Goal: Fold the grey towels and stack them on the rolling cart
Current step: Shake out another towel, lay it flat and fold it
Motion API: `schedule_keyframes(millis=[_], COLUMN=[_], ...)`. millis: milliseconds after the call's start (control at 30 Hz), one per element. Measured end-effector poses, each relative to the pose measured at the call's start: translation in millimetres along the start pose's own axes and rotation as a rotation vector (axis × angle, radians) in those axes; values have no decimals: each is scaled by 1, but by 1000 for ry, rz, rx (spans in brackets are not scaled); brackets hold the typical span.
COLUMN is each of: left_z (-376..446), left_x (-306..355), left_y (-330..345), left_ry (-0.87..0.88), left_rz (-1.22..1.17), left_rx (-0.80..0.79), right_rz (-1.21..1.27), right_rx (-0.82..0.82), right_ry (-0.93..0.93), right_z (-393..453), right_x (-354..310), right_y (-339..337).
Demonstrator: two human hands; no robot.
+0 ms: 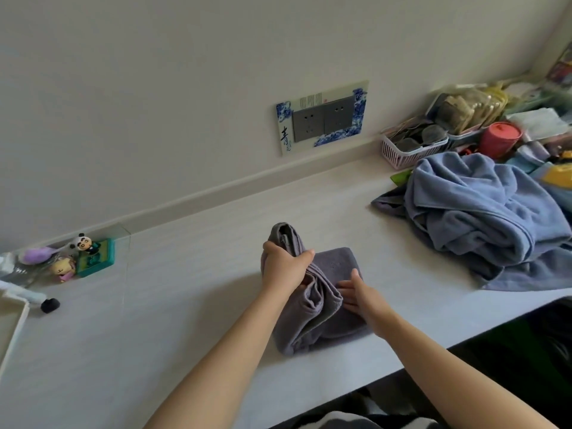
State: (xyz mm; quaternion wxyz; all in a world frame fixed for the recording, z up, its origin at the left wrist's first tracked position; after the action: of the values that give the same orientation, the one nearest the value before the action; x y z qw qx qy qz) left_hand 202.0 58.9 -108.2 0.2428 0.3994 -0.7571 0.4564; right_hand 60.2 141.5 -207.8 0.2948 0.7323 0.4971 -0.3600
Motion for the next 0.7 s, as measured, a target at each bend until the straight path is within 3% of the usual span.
schedule_keyframes(millis=[167, 300, 400, 533, 700], left_z=[1, 12, 14, 14, 21], left_x=[19, 7, -3, -3, 0], left_y=[54, 93, 109, 114, 90], left_ry=[-17, -55, 0, -38, -169], left_rz=[21, 77, 131, 121, -242], left_rx=[-68, -96, -61, -154, -351], right_rz=[322, 409, 186, 74, -163], right_rx=[-267, -173, -118, -234, -199], right_ry=[140, 127, 6, -77, -125], right_z=[8, 4, 6, 3, 11], right_x=[0, 1, -2, -4, 2], right_y=[-38, -51, -57, -57, -59])
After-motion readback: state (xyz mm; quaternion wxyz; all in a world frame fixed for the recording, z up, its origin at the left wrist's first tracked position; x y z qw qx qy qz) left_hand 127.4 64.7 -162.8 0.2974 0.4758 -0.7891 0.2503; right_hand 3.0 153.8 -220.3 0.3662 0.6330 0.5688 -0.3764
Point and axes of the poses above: each hand's wrist, its own z-axis towards the middle knuckle, its own y-axis out of the palm, x = y × z, the point moved 1 cm from there along z, towards the middle knuckle, and after that the axes turned 5 degrees about -y, right-handed, at the moved point
